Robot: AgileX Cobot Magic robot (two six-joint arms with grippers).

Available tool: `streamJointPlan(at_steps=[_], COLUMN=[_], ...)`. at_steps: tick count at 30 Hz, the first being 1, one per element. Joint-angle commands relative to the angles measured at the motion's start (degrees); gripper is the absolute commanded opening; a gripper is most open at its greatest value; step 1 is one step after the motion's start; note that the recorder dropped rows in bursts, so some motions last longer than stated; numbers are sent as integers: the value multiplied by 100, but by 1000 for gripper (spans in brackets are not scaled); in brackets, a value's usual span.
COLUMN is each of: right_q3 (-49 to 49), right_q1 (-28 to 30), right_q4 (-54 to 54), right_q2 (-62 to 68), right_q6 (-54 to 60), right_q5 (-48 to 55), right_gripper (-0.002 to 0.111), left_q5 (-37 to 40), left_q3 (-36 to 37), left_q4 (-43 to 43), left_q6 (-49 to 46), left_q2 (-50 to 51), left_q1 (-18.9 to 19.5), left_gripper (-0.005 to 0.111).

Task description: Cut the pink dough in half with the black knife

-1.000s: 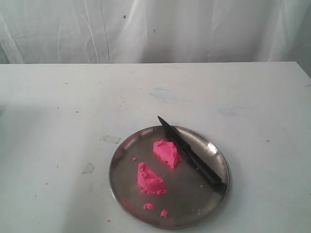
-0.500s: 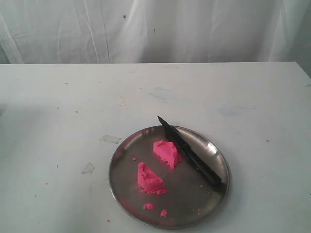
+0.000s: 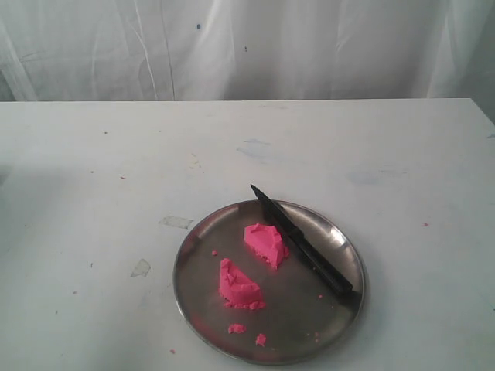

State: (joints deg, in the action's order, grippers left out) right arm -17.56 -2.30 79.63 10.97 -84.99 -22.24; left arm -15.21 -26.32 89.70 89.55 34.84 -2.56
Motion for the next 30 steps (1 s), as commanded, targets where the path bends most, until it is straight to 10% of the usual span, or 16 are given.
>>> streamJointPlan(at_steps=[1, 12, 22, 24, 30], right_q3=[26, 1174, 1756, 1756, 1756], right_q1=[-2, 8, 8, 8, 8], right_q4=[33, -561, -8198, -8237, -8116], right_q2=[-24, -1023, -1097, -1097, -1097], right_q6=[-2, 226, 8710, 8783, 9238], right_q5=[-12, 560, 2342, 4263, 4188], right_gripper=[9, 9, 8, 7, 1], left_q5=[-39, -39, -39, -39, -85], left_q3=[21, 21, 21, 21, 21], left_q4=[91, 91, 91, 91, 91], left_q6=[43, 43, 43, 43, 43], left_q2=[-54, -54, -54, -54, -67], left_q1=[15, 15, 15, 15, 15], left_gripper=[0, 0, 0, 0, 0])
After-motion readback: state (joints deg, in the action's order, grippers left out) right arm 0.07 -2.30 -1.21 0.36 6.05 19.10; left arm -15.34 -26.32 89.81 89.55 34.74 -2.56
